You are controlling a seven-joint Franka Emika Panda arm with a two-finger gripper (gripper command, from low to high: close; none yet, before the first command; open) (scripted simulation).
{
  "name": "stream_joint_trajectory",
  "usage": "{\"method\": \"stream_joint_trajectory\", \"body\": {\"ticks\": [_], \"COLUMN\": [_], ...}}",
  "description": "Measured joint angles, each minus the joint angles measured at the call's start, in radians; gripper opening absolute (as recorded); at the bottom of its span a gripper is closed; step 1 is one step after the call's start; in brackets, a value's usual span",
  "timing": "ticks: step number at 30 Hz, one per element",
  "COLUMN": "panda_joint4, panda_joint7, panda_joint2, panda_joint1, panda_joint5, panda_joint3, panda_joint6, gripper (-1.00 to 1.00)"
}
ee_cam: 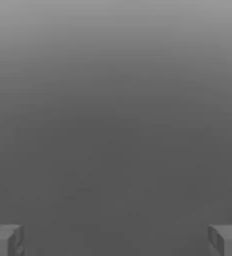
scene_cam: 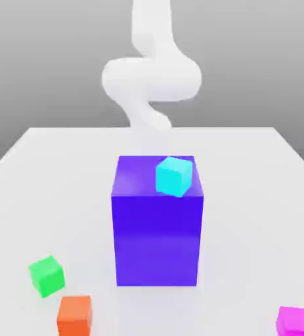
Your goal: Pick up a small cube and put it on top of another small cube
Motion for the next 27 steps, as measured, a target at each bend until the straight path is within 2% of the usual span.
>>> {"method": "stream_joint_trajectory", "body": {"ticks": [8,15,21,27], "panda_joint4": [0.027,0.05,0.069,0.083], "panda_joint7": [0.214,0.411,0.565,0.673], "panda_joint2": [0.294,0.551,0.765,0.959], "panda_joint1": [-0.073,-0.092,-0.043,0.013], "panda_joint5": [-0.126,-0.256,-0.344,-0.365], "panda_joint3": [0.17,0.275,0.304,0.311], "panda_joint6": [0.05,0.091,0.129,0.185], "gripper": [0.0,0.0,0.0,0.0]}}
